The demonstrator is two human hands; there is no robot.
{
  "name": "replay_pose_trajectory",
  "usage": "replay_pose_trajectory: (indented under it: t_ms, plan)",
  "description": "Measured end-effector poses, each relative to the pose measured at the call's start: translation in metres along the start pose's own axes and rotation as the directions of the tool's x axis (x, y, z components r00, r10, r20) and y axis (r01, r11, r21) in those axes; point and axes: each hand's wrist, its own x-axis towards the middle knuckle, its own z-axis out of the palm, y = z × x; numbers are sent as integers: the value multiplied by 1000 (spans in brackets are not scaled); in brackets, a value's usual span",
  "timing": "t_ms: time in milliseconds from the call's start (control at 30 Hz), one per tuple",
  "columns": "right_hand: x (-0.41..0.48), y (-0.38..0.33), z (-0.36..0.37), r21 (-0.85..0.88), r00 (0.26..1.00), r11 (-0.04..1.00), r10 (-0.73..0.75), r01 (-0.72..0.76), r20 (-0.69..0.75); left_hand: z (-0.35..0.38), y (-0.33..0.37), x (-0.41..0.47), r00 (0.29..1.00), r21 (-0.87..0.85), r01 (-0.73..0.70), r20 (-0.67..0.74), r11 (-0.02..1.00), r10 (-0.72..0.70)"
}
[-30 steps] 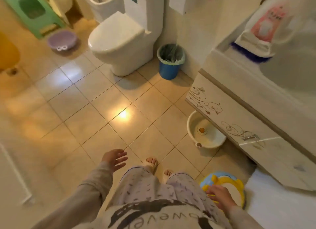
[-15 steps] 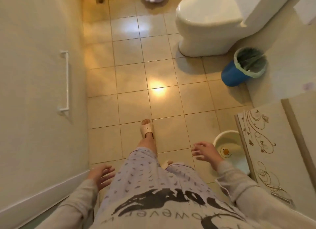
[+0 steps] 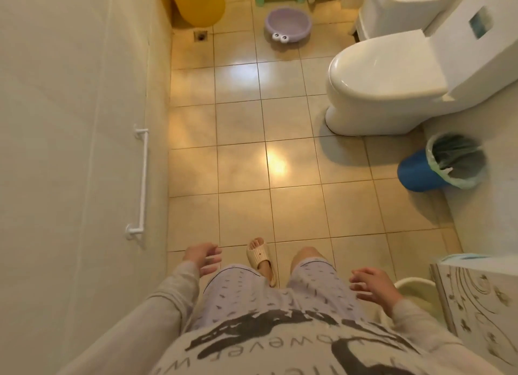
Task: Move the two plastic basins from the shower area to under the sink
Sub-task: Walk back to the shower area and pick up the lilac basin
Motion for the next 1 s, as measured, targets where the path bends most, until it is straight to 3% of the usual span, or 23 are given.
replay_pose_trajectory:
  t_ms: [233,467,600,767,1000]
  plan:
    - [23,-70,-7,25,1000,1000,18,-18,-25,30,123,12,986,40,-138,96,990,134]
    - [78,-195,11,-7,1000,1000,-3,3,29,41,170,60,999,75,-28,-25,997,30]
    - [104,-295,4,-60,992,992,-109,112,58,40,196,78,992,52,89,-94,995,-83]
    - [126,-405,-14,-127,965,961,-228,244,127,39,243,96,981,-4,124,-149,992,-123]
    - [170,-507,-9,-106,970,968,-214,226,119,49,331,127,975,-50,160,-148,986,-166]
